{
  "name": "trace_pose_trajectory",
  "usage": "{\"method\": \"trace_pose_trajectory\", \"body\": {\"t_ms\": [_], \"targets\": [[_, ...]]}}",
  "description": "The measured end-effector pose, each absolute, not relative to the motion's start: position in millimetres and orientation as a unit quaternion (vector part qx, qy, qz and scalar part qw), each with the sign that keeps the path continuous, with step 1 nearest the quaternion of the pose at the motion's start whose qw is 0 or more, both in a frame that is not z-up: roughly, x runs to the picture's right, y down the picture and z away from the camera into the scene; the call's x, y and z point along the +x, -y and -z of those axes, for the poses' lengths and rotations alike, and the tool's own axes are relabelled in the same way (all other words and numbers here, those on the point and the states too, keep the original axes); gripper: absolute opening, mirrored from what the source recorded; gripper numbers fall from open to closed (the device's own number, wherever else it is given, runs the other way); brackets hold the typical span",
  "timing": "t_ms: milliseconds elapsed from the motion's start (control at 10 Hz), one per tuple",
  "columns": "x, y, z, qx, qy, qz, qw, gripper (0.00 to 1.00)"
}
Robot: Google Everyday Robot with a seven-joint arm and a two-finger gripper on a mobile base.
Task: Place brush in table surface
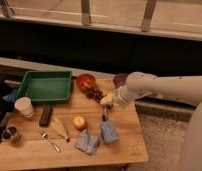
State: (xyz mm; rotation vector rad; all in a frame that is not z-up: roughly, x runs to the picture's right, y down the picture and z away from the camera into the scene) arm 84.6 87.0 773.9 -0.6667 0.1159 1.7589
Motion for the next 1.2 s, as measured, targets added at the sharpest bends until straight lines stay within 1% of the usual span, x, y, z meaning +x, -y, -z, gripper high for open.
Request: {"method": "trace_pose_trajectory", "body": {"t_ms": [500, 700, 1200], "targets": [[79.7, -101.0, -805.3, -0.293, -0.089, -0.743, 0.595, 0.76], [78.4, -107.1, -811.3, -0.29, -0.094, -0.752, 0.584, 0.76], [77.6, -108.1, -811.9, -0.289, -0.091, -0.755, 0.581, 0.76]]}}
